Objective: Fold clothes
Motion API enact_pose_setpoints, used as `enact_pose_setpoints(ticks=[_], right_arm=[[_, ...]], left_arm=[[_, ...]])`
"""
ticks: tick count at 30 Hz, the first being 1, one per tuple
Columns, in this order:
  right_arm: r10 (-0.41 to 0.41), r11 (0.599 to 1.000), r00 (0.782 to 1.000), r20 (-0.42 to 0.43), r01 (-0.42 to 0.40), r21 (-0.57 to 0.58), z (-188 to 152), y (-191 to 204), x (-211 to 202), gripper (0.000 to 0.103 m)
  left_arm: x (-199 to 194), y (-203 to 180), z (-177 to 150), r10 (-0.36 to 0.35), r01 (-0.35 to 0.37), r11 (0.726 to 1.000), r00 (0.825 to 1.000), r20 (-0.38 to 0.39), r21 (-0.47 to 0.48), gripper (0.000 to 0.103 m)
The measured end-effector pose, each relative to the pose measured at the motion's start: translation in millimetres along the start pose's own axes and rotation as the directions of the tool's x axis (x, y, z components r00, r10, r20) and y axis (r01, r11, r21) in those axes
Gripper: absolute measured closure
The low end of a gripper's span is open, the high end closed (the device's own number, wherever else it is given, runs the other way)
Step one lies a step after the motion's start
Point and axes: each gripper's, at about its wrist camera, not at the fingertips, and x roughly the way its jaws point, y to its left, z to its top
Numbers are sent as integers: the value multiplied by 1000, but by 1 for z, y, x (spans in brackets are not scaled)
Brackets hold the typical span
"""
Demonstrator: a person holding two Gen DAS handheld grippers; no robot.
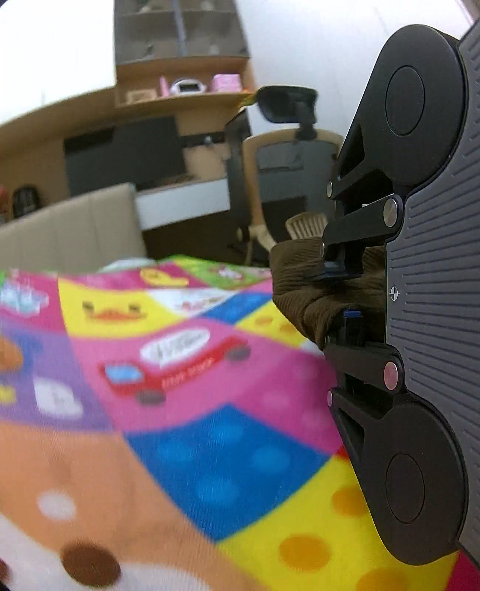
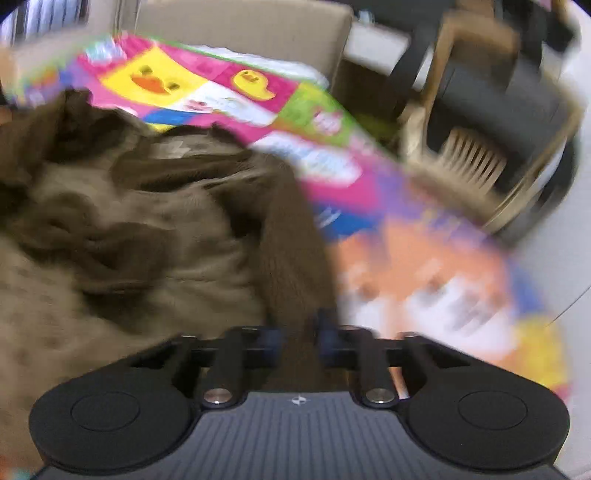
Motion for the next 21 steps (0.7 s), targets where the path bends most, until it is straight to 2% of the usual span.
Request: enact_pose_setpoints(ticks=[1,3,5,6,7,8,9,10,11,12,13,14,16,17,19,21], right_arm=[[-93,995,996,16,94,-46,5,-8,8,95],[-269,954,961,55,274,-124,16,-26,25,95],[-316,948,949,2,316,-41,23,-54,46,92],[-323,946,946,-23,323,4,25,-66,55,87],[-324,944,945,-45,326,50,27,-78,63,78],[-275,953,961,-40,278,121,24,-88,59,75],[-226,955,974,-30,227,190,21,-97,55,73],[-176,954,984,5,169,247,17,-102,42,69],[-129,949,991,42,111,295,12,-106,28,59],[-102,953,991,83,73,293,3,-104,11,52],[-75,957,989,124,36,289,-5,-101,-6,37],[-48,960,985,163,0,281,-13,-98,-23,32],[12,979,982,188,-50,199,-30,-77,-47,31],[51,985,980,192,-80,151,-40,-64,-59,31],[170,982,966,192,-182,43,-59,-27,-77,31],[276,961,943,187,-268,-67,-70,9,-85,31]], left_arm=[[2,3,5,-3,3,1000,1000,-2,-11,89],[8,0,12,-22,22,1000,1000,2,3,89],[18,-2,16,-41,41,999,999,-5,24,88],[23,-1,18,-41,42,999,999,-8,32,88],[30,0,20,-25,26,999,1000,-12,32,87],[34,3,20,-12,13,999,1000,-20,30,84],[34,9,20,-3,4,1000,1000,-31,26,71],[33,11,19,5,-4,1000,999,-40,25,52],[32,13,19,13,-11,1000,999,-50,26,45],[27,12,16,22,-19,999,998,-61,49,33],[20,8,12,40,-33,995,997,-69,94,21],[13,5,7,58,-47,989,995,-77,139,16],[-1,-4,-7,113,-90,963,990,-81,254,10],[-8,-10,-16,147,-115,940,986,-77,320,10],[-20,-22,-42,204,-152,878,977,-68,454,9],[-31,-35,-71,209,-133,820,975,-75,556,8]])
